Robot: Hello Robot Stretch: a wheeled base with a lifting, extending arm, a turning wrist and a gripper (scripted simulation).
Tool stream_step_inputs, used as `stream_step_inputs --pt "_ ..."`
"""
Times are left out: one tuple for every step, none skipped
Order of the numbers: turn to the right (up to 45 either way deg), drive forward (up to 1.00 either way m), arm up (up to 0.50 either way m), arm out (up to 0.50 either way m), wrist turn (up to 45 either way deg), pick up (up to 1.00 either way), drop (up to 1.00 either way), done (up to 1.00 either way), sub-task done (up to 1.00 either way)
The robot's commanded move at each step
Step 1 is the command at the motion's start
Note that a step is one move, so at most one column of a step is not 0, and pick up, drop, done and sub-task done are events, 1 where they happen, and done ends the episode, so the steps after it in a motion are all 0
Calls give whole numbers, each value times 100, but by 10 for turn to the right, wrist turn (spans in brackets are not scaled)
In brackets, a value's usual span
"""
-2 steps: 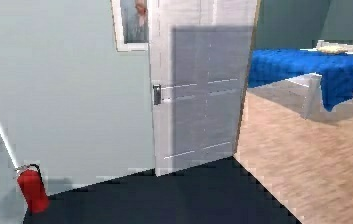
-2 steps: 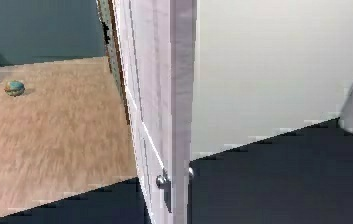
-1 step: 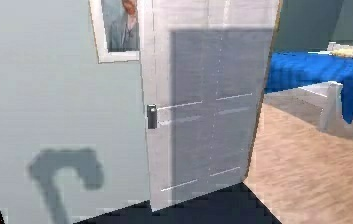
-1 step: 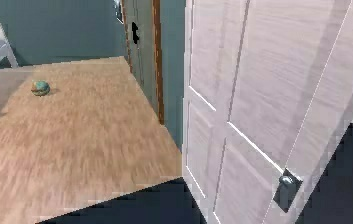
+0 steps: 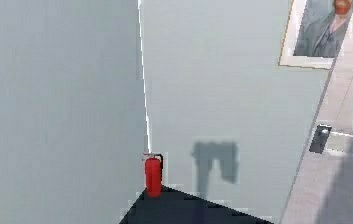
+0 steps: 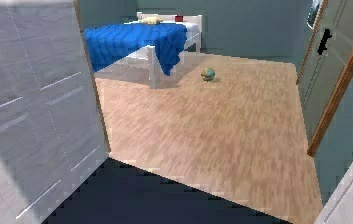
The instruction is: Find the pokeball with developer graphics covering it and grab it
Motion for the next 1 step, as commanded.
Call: stream_step_inputs --pt "-210 0 0 0 0 0 0 0 0"
